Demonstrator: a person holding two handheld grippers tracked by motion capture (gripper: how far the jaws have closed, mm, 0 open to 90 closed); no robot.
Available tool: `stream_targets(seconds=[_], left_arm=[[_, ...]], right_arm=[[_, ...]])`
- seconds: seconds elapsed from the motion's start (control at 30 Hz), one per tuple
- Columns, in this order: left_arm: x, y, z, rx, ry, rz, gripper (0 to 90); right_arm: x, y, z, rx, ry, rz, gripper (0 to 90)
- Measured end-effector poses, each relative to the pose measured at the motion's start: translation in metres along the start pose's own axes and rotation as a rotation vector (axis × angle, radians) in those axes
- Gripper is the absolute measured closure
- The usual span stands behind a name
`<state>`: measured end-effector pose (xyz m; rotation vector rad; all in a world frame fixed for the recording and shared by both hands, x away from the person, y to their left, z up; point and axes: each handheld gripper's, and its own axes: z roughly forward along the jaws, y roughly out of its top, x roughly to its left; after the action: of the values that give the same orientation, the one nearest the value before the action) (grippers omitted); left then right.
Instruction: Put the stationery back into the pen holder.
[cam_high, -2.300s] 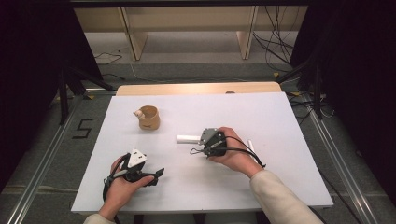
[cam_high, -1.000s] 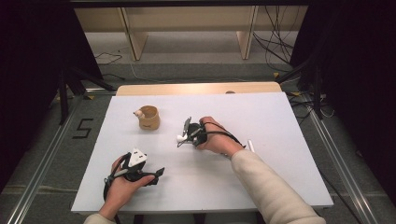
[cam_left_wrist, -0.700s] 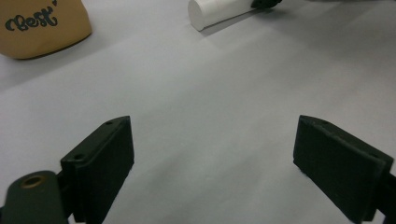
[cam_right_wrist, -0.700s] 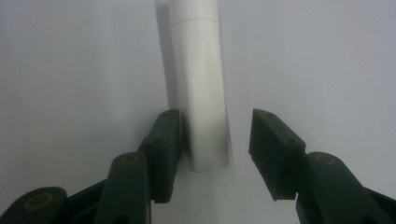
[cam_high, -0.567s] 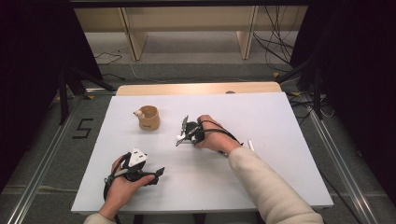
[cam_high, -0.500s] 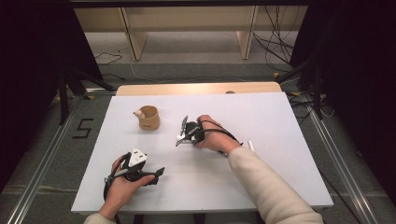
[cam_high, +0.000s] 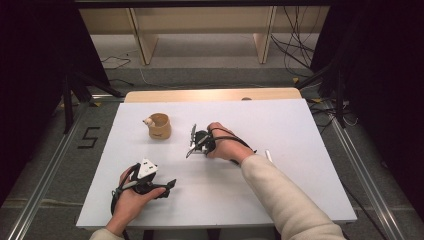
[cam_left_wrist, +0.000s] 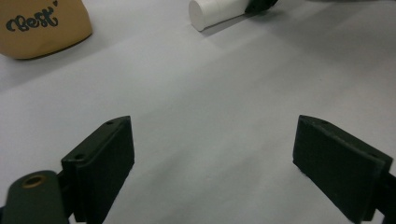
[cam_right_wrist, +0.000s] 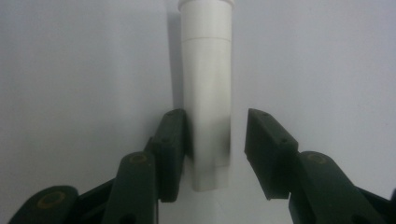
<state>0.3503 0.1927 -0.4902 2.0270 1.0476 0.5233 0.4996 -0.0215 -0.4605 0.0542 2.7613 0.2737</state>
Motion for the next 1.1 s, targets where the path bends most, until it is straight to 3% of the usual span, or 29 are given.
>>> stream_targets(seconds=[0.73,1.1], left_arm=[[-0.0001,0.0002,0.0002,0.0,-0.002,-0.001,12.4],[-0.0002,0.0004,0.0005,0.005,-0.002,0.001,12.6]], right_arm=[[-0.0045,0.0041,0.0009,0.038,0.041,-0.044,60.7],[-0.0058,0.004,0.0013,0.039,0.057,-0.042,61.8]])
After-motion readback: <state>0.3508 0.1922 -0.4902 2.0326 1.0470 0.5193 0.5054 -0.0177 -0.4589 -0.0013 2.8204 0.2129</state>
